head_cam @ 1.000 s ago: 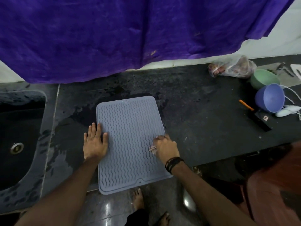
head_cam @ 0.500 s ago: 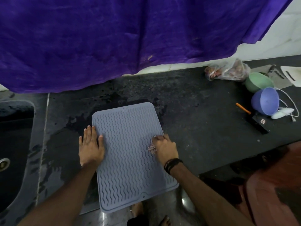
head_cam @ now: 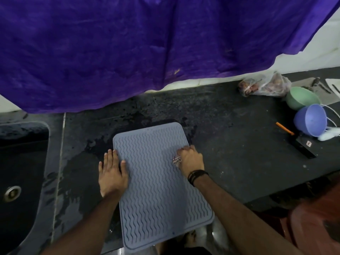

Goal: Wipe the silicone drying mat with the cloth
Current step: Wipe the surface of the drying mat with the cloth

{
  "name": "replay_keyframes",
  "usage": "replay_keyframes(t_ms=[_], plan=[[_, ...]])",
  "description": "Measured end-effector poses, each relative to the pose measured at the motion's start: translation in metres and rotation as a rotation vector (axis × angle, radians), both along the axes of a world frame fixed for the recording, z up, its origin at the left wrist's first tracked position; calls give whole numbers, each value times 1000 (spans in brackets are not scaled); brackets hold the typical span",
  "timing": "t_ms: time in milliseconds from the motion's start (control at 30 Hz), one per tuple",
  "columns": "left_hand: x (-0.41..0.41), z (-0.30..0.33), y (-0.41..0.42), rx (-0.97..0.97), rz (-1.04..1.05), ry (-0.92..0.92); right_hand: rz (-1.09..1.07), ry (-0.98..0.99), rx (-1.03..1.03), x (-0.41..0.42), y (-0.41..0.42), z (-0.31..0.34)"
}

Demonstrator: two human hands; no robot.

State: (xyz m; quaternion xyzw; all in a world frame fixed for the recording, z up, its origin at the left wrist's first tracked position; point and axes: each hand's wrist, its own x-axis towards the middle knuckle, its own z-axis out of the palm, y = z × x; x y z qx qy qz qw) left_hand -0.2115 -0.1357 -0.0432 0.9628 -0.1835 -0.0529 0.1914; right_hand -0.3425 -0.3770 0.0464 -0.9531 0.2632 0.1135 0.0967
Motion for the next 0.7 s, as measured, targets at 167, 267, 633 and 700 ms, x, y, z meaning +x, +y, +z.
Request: replay_keyframes(t_ms=[167, 267, 633, 700], plan=[[0, 0, -2, 10, 8, 7, -9, -118, 2, 12, -9, -6], [0, 1, -2, -1, 13, 9, 26, -166, -5, 26, -13, -1], [0, 3, -2, -25, 26, 7, 132, 102, -68, 42, -16, 6], [0, 4, -3, -22, 28, 11, 107, 51, -68, 55, -23, 11]])
